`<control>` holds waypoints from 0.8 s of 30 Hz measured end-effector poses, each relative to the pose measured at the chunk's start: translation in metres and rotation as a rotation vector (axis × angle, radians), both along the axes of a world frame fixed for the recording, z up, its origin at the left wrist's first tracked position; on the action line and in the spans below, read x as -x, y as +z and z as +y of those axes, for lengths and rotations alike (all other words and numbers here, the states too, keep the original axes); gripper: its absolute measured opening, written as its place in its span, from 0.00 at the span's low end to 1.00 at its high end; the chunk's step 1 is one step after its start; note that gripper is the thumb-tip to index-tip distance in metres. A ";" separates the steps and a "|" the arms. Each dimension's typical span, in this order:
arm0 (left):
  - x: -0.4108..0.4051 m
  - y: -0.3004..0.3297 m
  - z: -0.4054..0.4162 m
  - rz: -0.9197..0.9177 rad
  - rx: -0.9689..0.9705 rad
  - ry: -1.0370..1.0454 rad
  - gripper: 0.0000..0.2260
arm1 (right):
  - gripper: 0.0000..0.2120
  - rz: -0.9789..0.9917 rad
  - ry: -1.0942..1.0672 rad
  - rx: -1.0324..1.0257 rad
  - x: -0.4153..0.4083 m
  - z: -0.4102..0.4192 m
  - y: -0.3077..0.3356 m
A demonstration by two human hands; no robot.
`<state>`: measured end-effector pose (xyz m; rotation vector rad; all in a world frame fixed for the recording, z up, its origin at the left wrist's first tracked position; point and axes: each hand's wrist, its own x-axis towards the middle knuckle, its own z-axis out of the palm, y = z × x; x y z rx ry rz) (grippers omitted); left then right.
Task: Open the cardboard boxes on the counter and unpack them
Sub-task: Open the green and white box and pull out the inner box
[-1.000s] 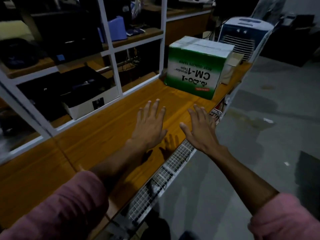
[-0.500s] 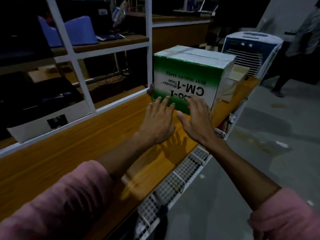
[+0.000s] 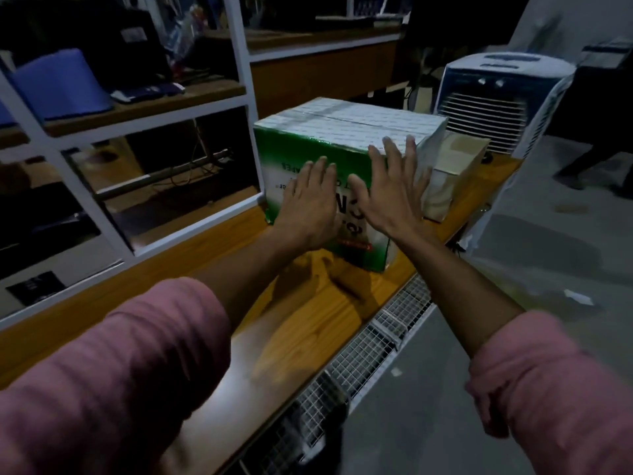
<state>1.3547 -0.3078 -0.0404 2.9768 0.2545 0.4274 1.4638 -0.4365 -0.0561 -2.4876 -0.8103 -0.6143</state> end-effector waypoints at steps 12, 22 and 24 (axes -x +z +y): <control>0.046 -0.044 -0.001 -0.220 -0.132 -0.101 0.25 | 0.16 -0.174 0.179 -0.165 0.085 0.005 -0.049; 0.134 -0.017 0.046 -0.460 -0.063 -0.029 0.29 | 0.09 -0.015 0.245 -0.648 0.178 0.012 -0.074; 0.136 -0.010 0.048 -0.394 -0.054 -0.023 0.32 | 0.11 0.069 0.260 -0.680 0.178 0.011 -0.067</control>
